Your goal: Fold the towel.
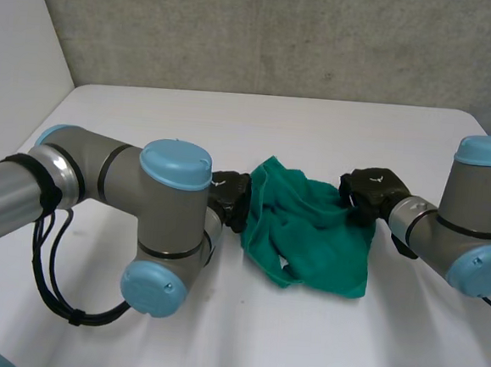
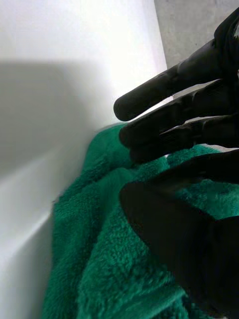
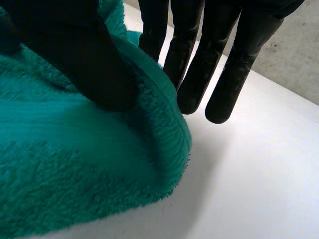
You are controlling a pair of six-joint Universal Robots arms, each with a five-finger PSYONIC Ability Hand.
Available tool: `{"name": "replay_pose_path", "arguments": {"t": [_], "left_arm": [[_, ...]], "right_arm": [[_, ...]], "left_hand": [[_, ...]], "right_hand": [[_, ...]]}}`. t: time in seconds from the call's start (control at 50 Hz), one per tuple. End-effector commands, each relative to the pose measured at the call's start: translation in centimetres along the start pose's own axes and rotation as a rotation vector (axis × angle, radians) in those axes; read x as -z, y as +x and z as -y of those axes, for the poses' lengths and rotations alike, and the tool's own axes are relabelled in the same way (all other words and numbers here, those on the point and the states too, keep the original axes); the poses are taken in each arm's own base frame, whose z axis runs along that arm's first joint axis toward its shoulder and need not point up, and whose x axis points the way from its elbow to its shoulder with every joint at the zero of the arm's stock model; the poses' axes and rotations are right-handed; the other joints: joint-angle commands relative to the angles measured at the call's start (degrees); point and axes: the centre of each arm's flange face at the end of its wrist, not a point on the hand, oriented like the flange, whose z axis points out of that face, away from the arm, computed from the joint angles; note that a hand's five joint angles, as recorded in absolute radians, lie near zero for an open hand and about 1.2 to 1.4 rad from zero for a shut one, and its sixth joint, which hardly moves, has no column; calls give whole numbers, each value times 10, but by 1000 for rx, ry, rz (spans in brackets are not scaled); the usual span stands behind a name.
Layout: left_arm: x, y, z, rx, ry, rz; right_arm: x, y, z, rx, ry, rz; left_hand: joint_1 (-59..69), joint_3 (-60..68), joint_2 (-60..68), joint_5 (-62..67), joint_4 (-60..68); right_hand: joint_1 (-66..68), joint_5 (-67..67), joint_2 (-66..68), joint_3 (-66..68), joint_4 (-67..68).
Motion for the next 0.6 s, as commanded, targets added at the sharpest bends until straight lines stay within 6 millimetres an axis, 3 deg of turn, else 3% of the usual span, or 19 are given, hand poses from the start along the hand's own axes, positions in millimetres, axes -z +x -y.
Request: {"name": "replay_pose_path", "arguments": {"t": [0.02,0.08,0.1,0.14,0.16,0.18,0.26,0.32,0.36,0.38,0.4,0.42,0.44,0.6], "left_arm": [[13,0,51,28,159,-20],[28,-8,95,55,293,-15],[35,-21,119,71,364,10],[39,-28,131,78,396,24],[44,-36,142,85,428,41],[58,-62,169,97,503,95],[77,-90,193,91,564,135],[80,-93,191,78,550,110],[78,-90,177,71,501,67],[77,-89,172,70,482,50],[76,-87,166,71,462,35],[74,-82,155,68,428,5],[74,-79,150,68,413,-11],[50,-46,109,148,282,-119]], "right_arm": [[28,13,71,-2,217,-41],[44,19,100,-10,316,-67],[55,22,116,-11,372,-82],[67,25,132,-9,423,-93],[75,25,141,-4,451,-97],[90,24,158,8,500,-106],[123,25,185,46,576,-136],[134,23,188,53,564,-130],[140,19,189,68,549,-120],[141,15,189,74,544,-107],[141,13,189,82,542,-97],[142,11,190,94,545,-87],[142,11,190,94,545,-86],[179,-20,201,275,607,37]], "left_hand": [[159,185,183,185,180],[159,185,183,185,180],[159,185,183,185,180],[159,185,183,185,180],[159,185,183,185,180],[159,185,183,185,180],[159,185,183,185,180],[159,185,183,185,180],[159,185,183,185,180],[88,114,111,113,109],[-69,-43,-46,-44,-49],[-359,-333,-336,-334,-338],[-428,-402,-405,-403,-408],[-501,-476,-478,-476,-481]], "right_hand": [[264,173,161,164,162],[264,173,161,164,162],[264,173,161,164,162],[264,173,161,164,162],[264,173,161,164,162],[264,173,161,164,162],[264,173,161,164,162],[264,173,161,164,162],[264,173,161,164,162],[264,173,161,164,162],[264,173,161,164,162],[264,173,161,164,162],[264,173,161,164,162],[264,173,161,164,162]]}}
